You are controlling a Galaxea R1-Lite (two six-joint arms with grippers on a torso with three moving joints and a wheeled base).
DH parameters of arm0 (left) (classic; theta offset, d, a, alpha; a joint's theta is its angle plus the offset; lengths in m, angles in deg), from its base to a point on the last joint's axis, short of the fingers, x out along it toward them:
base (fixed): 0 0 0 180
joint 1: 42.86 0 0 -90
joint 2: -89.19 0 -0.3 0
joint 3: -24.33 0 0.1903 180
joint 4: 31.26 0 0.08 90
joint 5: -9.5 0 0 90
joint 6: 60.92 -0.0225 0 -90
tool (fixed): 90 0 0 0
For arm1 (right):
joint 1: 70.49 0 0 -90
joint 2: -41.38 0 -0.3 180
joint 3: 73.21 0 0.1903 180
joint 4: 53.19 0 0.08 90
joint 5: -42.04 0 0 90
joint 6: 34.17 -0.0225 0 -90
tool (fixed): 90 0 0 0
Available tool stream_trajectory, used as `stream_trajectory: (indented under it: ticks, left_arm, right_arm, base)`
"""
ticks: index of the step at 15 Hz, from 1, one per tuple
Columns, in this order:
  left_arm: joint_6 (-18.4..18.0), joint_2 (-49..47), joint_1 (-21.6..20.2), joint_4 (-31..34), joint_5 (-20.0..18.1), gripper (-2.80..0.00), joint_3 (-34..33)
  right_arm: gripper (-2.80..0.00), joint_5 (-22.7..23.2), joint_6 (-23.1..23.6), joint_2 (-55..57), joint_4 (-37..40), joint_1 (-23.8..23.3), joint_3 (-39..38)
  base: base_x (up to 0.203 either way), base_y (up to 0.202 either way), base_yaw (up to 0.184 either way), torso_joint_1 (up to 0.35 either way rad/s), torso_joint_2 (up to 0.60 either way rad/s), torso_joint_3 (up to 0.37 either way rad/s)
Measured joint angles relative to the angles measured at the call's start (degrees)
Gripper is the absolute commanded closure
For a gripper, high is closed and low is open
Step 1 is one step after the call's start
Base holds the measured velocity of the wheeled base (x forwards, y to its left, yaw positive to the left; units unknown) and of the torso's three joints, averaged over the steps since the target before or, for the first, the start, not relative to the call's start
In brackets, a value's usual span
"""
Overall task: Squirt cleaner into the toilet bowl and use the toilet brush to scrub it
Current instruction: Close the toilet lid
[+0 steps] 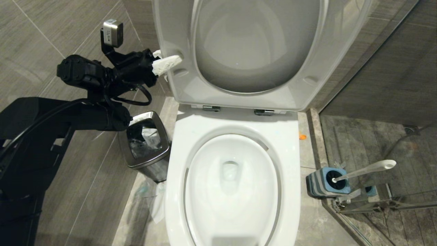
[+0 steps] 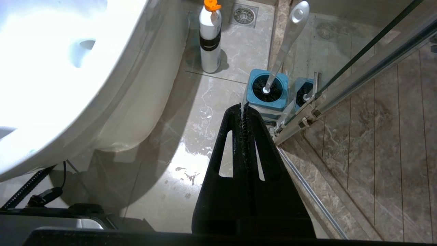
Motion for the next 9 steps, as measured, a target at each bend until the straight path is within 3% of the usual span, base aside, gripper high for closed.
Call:
stream_trajectory:
  ticks: [9]
  left_arm:
    - [-0.09,-1.02,0.47,0.23,0.27,0.00,0.33]
  right_arm:
    - [0.00,0.00,0.02,0.00,-0.02,0.00,0.00]
  base:
    - [0.000,0.000,0.000,0.000,0.00,0.000]
